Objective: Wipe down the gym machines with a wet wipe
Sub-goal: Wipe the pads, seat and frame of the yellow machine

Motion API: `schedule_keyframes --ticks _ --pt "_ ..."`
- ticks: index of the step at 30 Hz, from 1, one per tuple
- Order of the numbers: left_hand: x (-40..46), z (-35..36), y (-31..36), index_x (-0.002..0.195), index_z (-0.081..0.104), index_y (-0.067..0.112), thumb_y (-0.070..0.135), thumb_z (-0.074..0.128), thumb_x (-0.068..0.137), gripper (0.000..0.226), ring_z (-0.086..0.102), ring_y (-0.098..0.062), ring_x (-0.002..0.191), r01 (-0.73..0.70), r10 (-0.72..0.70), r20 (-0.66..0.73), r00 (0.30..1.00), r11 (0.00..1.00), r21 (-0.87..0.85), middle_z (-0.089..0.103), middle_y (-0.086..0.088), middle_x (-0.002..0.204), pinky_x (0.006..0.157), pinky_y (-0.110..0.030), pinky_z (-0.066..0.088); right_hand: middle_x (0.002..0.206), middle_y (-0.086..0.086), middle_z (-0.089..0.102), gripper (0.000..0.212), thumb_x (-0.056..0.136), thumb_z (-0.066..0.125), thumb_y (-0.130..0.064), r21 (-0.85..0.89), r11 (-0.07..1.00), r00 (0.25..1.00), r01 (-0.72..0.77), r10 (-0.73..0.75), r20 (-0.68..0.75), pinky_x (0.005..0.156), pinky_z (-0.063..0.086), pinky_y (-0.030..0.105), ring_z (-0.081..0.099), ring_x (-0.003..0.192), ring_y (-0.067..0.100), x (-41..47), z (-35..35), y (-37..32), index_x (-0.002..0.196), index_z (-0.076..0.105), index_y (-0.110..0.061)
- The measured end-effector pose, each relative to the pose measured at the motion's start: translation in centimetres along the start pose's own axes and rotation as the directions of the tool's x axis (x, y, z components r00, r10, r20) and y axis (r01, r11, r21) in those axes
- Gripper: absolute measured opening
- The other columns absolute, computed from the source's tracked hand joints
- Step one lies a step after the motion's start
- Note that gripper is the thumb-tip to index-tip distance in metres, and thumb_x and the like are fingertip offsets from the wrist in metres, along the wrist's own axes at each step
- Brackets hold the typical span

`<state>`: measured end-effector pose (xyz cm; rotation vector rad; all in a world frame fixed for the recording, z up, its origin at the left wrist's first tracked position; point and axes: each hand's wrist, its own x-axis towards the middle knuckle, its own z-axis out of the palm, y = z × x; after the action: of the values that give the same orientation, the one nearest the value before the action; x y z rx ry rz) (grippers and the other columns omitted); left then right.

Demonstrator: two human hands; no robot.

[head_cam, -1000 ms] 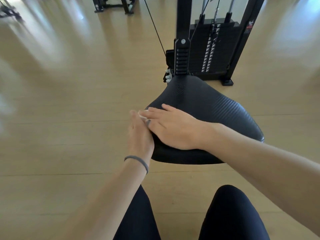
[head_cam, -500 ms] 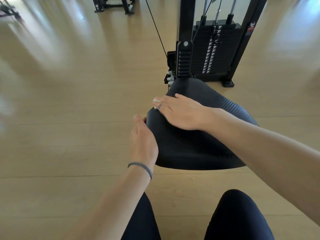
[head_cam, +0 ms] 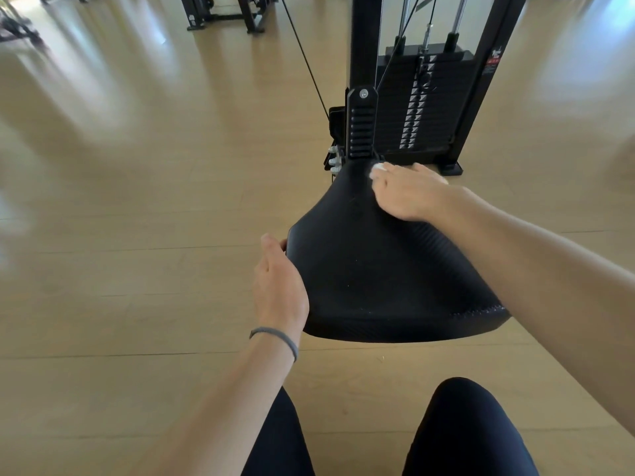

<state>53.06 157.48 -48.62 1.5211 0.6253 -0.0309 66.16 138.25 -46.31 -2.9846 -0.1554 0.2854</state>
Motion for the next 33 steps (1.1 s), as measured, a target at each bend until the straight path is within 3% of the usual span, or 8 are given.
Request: schedule_keyframes --ticks 3,5,8,13,17,24,30,33 --pt "-0.1 0.1 0.0 0.101 0.067 0.04 0.058 0.02 0.101 0.051 0.06 -0.013 0.103 0.013 -0.013 0.005 1.0 1.0 -0.008 0.068 0.009 0.105 0.1 -0.045 0.049 0.124 0.004 0.056 0.036 0.109 0.018 -0.022 -0.029 1.0 0.999 -0.003 0.002 -0.049 0.088 0.029 0.036 0.05 0.098 0.019 -5.9 -0.3 1.9 0.12 0.052 -0.015" --pt "0.0 0.1 0.0 0.096 0.067 0.039 0.056 0.021 0.1 0.049 0.061 -0.016 0.101 0.016 -0.016 0.012 1.0 1.0 -0.013 0.069 0.007 0.102 0.099 -0.048 0.05 0.115 -0.004 0.052 0.03 0.11 0.017 -0.025 0.002 1.0 1.0 0.001 -0.001 -0.029 0.088 0.028 0.034 0.045 0.09 0.01 -10.1 0.0 2.8 0.117 0.045 -0.02" --pt "0.1 0.1 0.0 0.09 0.068 0.039 0.054 0.022 0.098 0.049 0.062 -0.018 0.099 0.017 -0.017 0.016 1.0 1.0 -0.001 0.07 0.006 0.097 0.097 -0.051 0.051 0.118 -0.011 0.046 0.027 0.109 0.014 -0.029 0.022 0.999 0.999 0.033 -0.033 -0.004 0.099 0.033 0.036 0.044 0.102 0.012 -11.3 0.2 3.5 0.115 0.04 -0.025" --pt "0.1 0.1 0.0 0.094 0.068 0.039 0.056 0.024 0.098 0.048 0.063 -0.017 0.1 0.025 -0.025 0.0 1.0 1.0 -0.018 0.07 0.008 0.099 0.097 -0.049 0.051 0.126 0.008 0.051 0.033 0.111 0.016 -0.023 0.147 0.982 0.992 -0.116 0.108 0.063 0.1 0.038 0.043 0.049 0.105 0.028 -3.3 0.1 3.4 0.107 0.047 -0.015" --pt "-0.1 0.2 0.2 0.095 0.068 0.037 0.054 0.024 0.101 0.047 0.063 -0.015 0.099 0.012 -0.013 -0.021 1.0 1.0 -0.026 0.069 0.008 0.099 0.095 -0.045 0.052 0.158 0.014 0.038 0.049 0.111 0.023 -0.036 0.179 0.979 0.995 -0.095 0.09 0.032 0.113 0.027 0.042 0.036 0.144 0.033 -0.1 -1.2 2.8 0.148 0.046 -0.014" --pt "-0.1 0.3 0.0 0.091 0.069 0.037 0.051 0.025 0.1 0.047 0.063 -0.016 0.097 0.0 -0.001 -0.028 1.0 0.999 -0.036 0.071 0.006 0.096 0.089 -0.041 0.053 0.135 0.018 0.045 0.052 0.101 0.011 -0.029 0.091 0.994 0.993 -0.068 0.058 0.105 0.108 0.033 0.053 0.041 0.132 0.036 1.8 -0.1 1.6 0.128 0.049 -0.005" --pt "-0.3 0.3 0.1 0.093 0.067 0.038 0.051 0.024 0.101 0.046 0.061 -0.014 0.098 0.005 -0.006 -0.033 0.999 0.999 -0.038 0.068 0.008 0.099 0.086 -0.038 0.051 0.107 0.001 0.051 0.033 0.108 0.022 -0.028 0.022 0.97 0.97 0.241 -0.241 -0.028 0.09 0.04 0.048 0.055 0.102 0.026 -2.2 1.0 -0.7 0.101 0.051 -0.014" --pt "-0.2 0.3 0.1 0.1 0.069 0.037 0.052 0.026 0.099 0.046 0.062 -0.015 0.1 0.023 -0.025 -0.042 0.999 0.999 -0.045 0.069 0.007 0.102 0.093 -0.041 0.052 0.141 -0.004 0.051 0.045 0.108 0.02 -0.038 0.038 0.895 0.894 0.445 -0.447 0.043 0.116 0.03 0.045 0.048 0.129 0.014 -7.0 1.8 -3.0 0.137 0.047 -0.017"
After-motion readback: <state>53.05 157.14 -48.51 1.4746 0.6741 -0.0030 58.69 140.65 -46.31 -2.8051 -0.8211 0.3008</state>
